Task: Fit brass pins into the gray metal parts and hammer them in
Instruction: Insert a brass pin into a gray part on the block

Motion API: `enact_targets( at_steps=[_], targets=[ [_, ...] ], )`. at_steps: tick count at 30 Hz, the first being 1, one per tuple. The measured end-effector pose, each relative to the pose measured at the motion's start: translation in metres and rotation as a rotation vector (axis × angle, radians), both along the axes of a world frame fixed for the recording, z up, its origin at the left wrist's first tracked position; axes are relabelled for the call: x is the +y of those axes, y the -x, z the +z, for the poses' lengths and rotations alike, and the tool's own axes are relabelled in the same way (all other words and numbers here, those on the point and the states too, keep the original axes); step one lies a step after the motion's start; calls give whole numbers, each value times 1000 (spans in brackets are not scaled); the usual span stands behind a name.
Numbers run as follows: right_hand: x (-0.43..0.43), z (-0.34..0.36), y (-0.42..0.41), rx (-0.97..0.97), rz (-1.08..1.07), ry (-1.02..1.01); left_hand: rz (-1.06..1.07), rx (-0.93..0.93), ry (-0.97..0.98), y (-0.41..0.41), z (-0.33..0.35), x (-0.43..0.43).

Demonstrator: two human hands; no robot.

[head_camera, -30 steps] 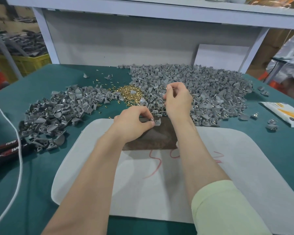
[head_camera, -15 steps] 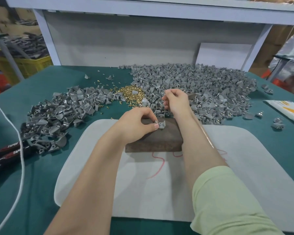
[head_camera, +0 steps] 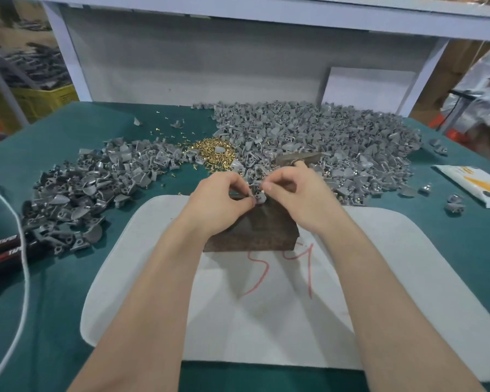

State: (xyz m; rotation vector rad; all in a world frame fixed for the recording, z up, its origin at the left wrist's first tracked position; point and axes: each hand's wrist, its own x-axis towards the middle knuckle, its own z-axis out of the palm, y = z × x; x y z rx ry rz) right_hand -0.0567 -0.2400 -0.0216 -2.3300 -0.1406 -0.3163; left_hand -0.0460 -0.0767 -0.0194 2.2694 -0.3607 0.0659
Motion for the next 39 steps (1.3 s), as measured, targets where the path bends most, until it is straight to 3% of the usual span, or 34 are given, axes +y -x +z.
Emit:
enact_targets(
  at_steps=[3, 8, 20, 26, 33, 37, 39],
  targets=[
    [3, -3, 6, -63, -24, 93, 11, -15, -24, -1, 0, 0],
    [9, -5, 7, -224, -16, 77, -21, -29, -3, -2, -1, 1],
    [19, -8, 13, -263, -22, 155, -44, -8, -16, -4, -6, 0],
    [23, -15, 0, -273, -72, 57, 60, -100, -43, 0, -8, -8],
    [18, -11, -9, -179, -114, 14, 90, -40, 90, -5, -6, -10],
    [3, -8, -7, 16, -184, 169, -62, 94, 136, 0, 1, -3],
    [-4, -7, -7, 91, -233, 205, -24, 151, 146, 2, 6, 2]
  ],
)
